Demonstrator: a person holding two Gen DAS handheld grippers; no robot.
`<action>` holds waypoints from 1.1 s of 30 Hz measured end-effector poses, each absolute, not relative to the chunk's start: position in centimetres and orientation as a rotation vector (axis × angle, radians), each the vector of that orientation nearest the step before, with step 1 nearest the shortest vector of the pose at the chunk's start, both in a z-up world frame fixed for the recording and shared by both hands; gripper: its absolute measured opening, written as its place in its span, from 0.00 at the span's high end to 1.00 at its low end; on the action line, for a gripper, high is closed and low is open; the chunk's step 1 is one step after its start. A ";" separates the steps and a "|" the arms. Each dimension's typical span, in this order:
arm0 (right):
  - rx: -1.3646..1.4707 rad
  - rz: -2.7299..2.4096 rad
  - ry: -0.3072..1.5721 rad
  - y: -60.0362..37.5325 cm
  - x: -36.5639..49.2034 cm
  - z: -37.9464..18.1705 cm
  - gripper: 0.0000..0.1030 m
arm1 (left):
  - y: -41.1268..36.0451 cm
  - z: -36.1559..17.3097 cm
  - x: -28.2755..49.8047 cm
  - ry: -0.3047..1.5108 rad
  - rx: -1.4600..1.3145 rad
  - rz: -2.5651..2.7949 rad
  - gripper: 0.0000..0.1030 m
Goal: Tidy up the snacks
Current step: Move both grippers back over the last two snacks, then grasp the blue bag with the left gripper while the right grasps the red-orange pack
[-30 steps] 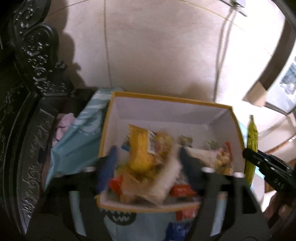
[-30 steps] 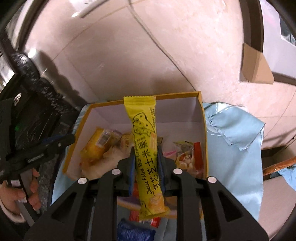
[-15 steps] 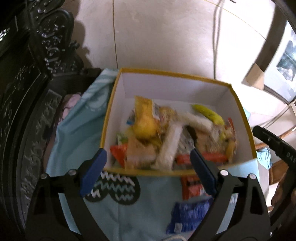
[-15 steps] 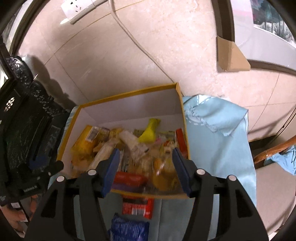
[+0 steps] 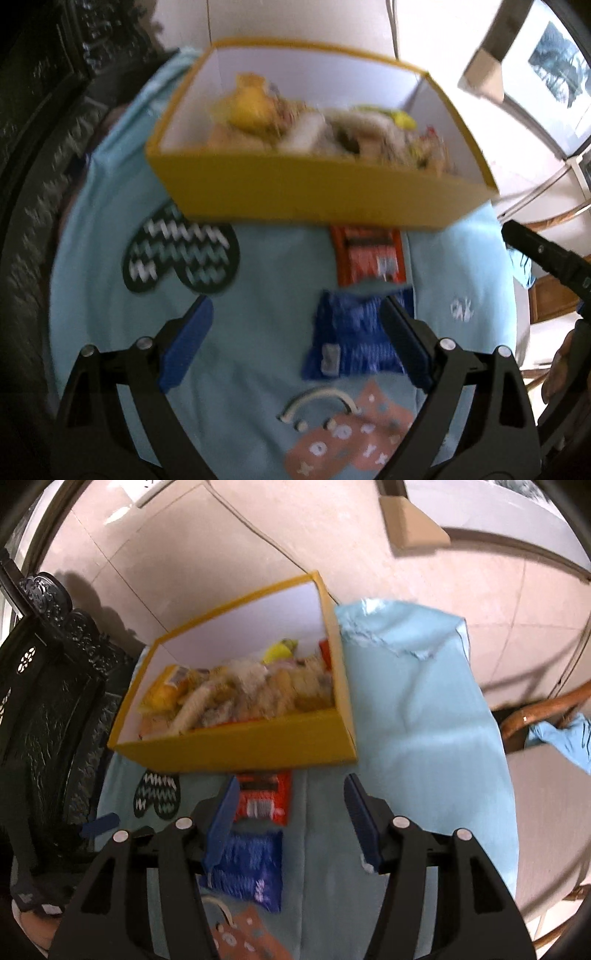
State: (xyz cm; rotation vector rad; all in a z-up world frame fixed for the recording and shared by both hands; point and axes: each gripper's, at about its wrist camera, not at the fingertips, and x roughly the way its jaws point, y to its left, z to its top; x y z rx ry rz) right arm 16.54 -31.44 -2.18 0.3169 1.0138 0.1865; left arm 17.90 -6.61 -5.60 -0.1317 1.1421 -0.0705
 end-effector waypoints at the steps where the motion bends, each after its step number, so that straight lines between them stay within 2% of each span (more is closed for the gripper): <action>1: 0.314 0.183 1.018 -31.5 16.2 -2.3 0.42 | -7.0 -6.1 17.6 1.153 -0.136 -0.075 0.10; 13: 0.309 0.177 1.057 -33.4 13.1 -3.7 0.42 | -14.8 -13.1 17.7 1.311 -0.096 -0.066 0.10; 14: 0.309 0.179 1.062 -33.5 12.8 -3.9 0.42 | -15.0 -13.7 18.0 1.329 -0.087 -0.056 0.09; 16: 0.305 0.186 1.067 -33.6 12.6 -4.2 0.42 | -15.0 -14.7 18.2 1.334 -0.073 -0.021 0.02; 20: 0.278 0.199 1.084 -33.1 12.6 -4.9 0.41 | -14.5 -15.0 18.3 1.305 -0.081 -0.044 0.02; 21: 0.275 0.206 1.093 -32.9 12.7 -5.1 0.41 | -14.2 -15.0 18.3 1.295 -0.086 -0.046 0.03; 22: 0.269 0.217 1.103 -32.5 12.9 -5.4 0.41 | -13.7 -15.1 18.1 1.289 -0.094 -0.036 0.16; 23: 0.255 0.230 1.112 -32.0 13.0 -5.7 0.41 | -13.2 -15.1 18.1 1.291 -0.108 -0.043 0.21; 26: 0.203 0.271 1.130 -30.1 13.3 -6.4 0.41 | -11.8 -14.7 17.6 1.287 -0.099 -0.071 0.31; 33: 0.149 0.333 1.157 -25.8 15.4 -8.4 0.41 | -6.3 -13.9 15.8 1.283 -0.128 -0.018 0.34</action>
